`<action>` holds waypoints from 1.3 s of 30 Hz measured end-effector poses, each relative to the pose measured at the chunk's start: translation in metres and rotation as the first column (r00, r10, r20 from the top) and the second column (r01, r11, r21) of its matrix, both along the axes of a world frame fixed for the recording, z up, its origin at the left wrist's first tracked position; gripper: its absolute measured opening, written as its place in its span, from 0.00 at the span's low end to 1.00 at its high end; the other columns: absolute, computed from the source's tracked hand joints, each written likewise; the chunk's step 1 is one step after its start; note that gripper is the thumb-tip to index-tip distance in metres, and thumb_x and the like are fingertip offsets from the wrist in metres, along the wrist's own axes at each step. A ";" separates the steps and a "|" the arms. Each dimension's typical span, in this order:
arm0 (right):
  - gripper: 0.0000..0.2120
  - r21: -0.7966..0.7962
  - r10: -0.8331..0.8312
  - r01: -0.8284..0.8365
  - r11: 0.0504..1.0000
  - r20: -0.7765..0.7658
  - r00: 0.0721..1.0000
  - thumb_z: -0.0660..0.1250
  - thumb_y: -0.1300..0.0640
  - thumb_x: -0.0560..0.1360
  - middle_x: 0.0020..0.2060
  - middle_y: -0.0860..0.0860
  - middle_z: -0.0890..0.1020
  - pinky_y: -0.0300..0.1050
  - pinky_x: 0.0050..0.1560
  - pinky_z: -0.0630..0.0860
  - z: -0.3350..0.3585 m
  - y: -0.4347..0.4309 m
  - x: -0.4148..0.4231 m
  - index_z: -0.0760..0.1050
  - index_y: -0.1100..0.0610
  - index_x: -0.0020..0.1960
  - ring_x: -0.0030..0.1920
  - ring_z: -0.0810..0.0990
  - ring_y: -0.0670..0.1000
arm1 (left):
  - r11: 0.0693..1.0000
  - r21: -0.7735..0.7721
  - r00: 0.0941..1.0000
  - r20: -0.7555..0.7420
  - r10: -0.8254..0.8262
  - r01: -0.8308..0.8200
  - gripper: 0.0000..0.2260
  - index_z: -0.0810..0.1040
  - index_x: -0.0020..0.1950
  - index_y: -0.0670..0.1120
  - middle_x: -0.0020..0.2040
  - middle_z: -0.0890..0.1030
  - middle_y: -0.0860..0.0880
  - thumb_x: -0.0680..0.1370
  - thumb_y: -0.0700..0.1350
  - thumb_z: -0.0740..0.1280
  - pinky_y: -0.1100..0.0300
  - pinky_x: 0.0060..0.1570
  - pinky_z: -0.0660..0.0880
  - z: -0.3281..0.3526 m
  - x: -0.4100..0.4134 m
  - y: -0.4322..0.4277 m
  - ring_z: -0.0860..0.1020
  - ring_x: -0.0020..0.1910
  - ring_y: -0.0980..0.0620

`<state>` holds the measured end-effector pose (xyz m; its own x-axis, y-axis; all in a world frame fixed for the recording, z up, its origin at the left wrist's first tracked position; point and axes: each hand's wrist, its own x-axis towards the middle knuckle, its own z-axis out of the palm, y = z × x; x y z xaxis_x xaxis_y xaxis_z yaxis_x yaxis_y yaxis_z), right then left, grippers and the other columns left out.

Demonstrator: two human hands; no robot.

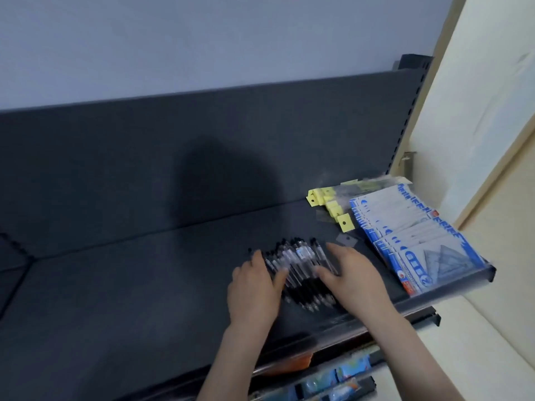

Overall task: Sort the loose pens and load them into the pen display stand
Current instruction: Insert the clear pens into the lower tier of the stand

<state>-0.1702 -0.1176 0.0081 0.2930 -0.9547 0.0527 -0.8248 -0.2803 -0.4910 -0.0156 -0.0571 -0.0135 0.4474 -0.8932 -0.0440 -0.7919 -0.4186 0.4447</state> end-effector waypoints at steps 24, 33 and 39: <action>0.08 0.055 0.274 -0.269 0.961 -0.114 0.955 0.64 0.55 0.73 0.35 0.51 0.75 0.43 0.33 0.67 -0.006 -0.035 0.019 0.73 0.57 0.38 0.35 0.73 0.53 | 0.879 0.196 0.898 0.025 0.439 -0.435 0.13 0.73 0.57 0.42 0.53 0.80 0.45 0.76 0.46 0.68 0.58 0.41 0.74 0.001 -0.023 -0.034 0.80 0.50 0.46; 0.08 0.013 0.235 -0.235 0.972 -0.001 0.972 0.59 0.57 0.78 0.35 0.50 0.74 0.42 0.30 0.63 -0.005 -0.033 0.014 0.70 0.56 0.41 0.36 0.73 0.51 | 0.880 0.213 0.905 0.065 0.421 -0.425 0.11 0.72 0.55 0.44 0.50 0.81 0.47 0.80 0.49 0.58 0.58 0.38 0.70 0.004 -0.016 -0.028 0.78 0.45 0.46; 0.07 0.105 0.252 -0.285 0.953 0.251 0.935 0.59 0.58 0.78 0.37 0.48 0.81 0.46 0.38 0.75 0.003 -0.034 0.015 0.71 0.53 0.42 0.38 0.79 0.50 | 0.861 -0.159 0.728 -0.620 0.294 -0.483 0.03 0.69 0.47 0.46 0.34 0.76 0.47 0.80 0.40 0.56 0.55 0.31 0.72 0.004 0.000 -0.008 0.74 0.28 0.50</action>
